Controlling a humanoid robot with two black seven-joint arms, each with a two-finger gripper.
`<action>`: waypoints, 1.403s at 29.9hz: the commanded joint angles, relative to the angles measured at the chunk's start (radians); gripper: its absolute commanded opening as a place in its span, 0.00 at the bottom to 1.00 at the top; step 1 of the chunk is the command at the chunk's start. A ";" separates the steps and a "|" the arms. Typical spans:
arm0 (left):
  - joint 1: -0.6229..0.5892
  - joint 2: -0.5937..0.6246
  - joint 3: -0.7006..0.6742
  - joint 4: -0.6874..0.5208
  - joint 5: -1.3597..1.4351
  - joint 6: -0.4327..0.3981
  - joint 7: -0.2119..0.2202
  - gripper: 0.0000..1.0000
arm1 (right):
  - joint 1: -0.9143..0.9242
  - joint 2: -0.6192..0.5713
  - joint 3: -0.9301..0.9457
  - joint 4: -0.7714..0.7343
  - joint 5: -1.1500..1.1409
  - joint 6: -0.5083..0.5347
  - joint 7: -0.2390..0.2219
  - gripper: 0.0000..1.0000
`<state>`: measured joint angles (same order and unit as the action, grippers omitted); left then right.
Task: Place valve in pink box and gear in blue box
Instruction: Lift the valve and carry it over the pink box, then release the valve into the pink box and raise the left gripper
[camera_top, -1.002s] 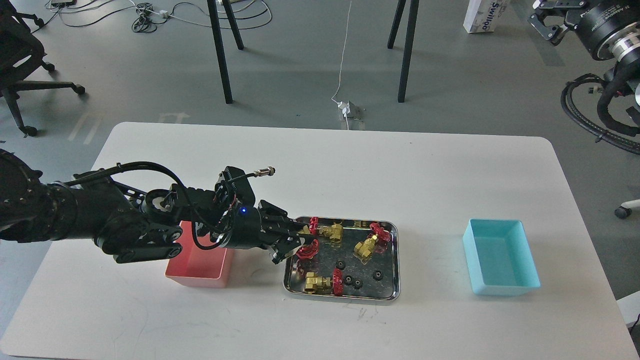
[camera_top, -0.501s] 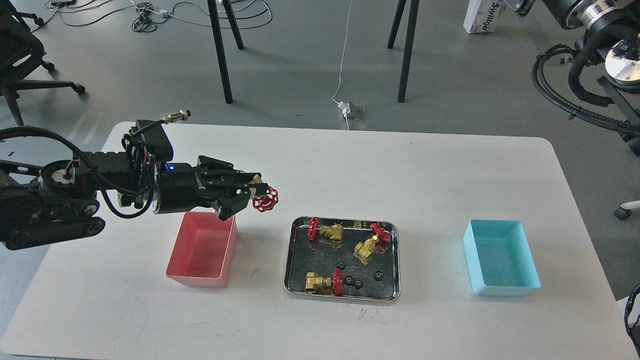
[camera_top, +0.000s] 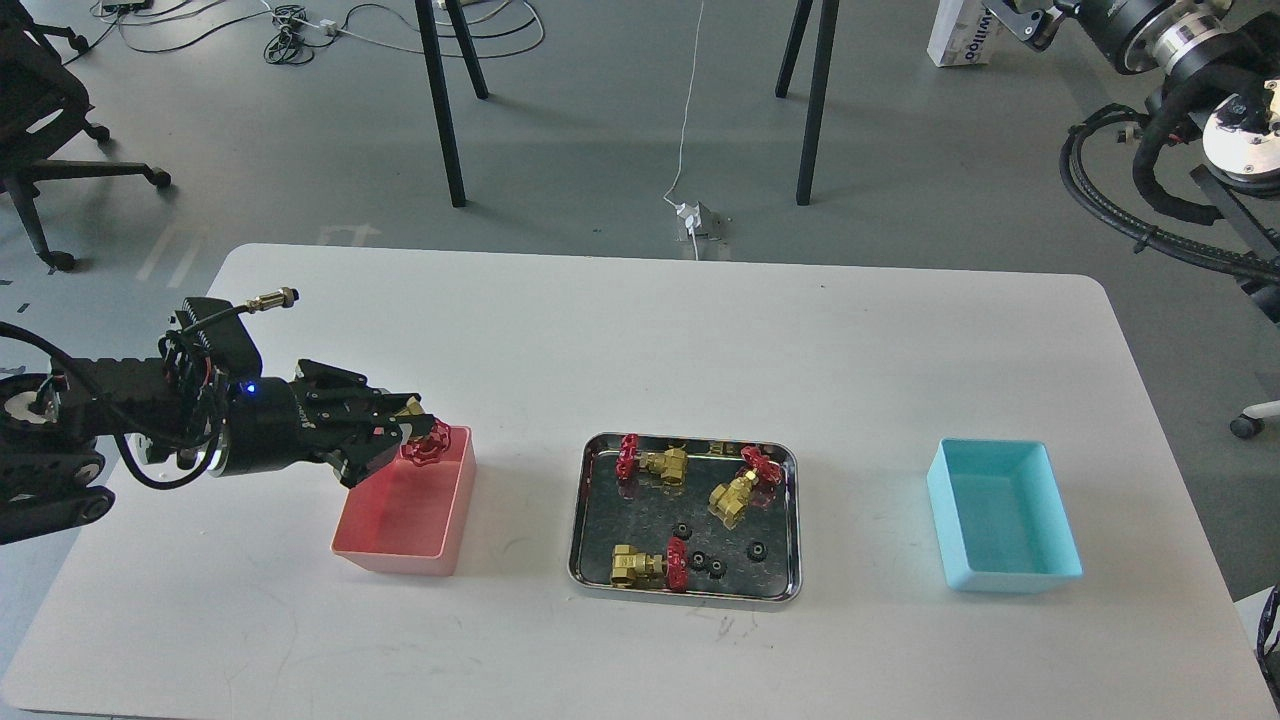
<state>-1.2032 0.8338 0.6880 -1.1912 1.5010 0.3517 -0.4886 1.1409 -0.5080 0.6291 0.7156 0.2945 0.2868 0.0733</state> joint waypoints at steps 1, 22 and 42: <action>0.014 -0.002 0.010 0.016 0.001 0.001 0.000 0.24 | -0.013 -0.001 0.001 -0.001 0.000 0.000 0.000 1.00; 0.109 -0.093 0.002 0.110 0.007 0.001 0.000 0.26 | -0.047 -0.009 0.006 -0.001 0.000 0.000 0.000 1.00; 0.154 -0.134 -0.005 0.163 0.002 0.001 0.000 0.56 | -0.061 -0.020 0.012 -0.001 0.002 0.000 0.000 1.00</action>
<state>-1.0454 0.6965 0.6836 -1.0270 1.5050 0.3526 -0.4887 1.0806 -0.5266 0.6398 0.7156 0.2958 0.2862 0.0738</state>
